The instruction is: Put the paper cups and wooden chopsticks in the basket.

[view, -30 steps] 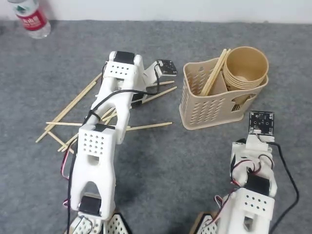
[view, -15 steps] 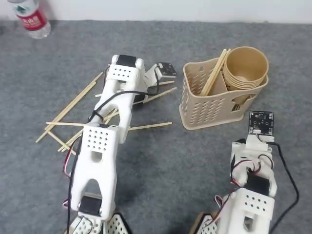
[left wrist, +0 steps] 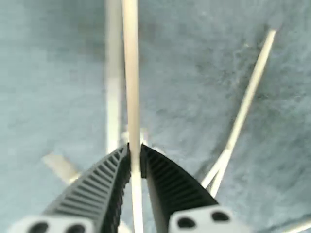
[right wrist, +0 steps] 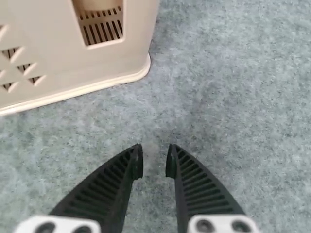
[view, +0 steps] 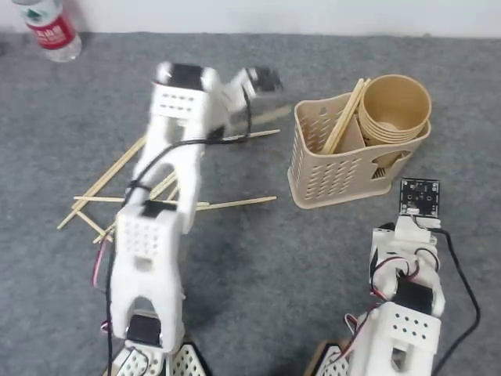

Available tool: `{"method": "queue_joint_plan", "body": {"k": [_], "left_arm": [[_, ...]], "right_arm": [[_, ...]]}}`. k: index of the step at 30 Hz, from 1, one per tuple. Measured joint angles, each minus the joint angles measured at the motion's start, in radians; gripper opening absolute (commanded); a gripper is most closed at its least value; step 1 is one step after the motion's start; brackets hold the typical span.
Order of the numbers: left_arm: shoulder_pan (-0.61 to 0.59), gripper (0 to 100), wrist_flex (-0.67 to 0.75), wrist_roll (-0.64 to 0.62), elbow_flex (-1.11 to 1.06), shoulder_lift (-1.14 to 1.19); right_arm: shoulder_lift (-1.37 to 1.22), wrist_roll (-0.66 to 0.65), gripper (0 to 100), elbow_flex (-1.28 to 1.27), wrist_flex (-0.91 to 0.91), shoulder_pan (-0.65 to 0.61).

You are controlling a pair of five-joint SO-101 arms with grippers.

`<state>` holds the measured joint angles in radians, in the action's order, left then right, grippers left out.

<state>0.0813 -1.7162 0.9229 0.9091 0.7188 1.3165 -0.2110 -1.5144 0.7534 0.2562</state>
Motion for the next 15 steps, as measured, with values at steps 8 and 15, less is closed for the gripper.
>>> {"method": "queue_joint_plan", "body": {"k": [8,15], "left_arm": [[0.049,1,0.098,-0.304,0.005,-0.574],[0.230,1,0.287,-1.033,0.021,-0.743]], "right_arm": [[0.000,0.000,9.7,0.000,0.000,0.000],[0.000,0.000,9.7,-0.012,0.000,0.003]]}}
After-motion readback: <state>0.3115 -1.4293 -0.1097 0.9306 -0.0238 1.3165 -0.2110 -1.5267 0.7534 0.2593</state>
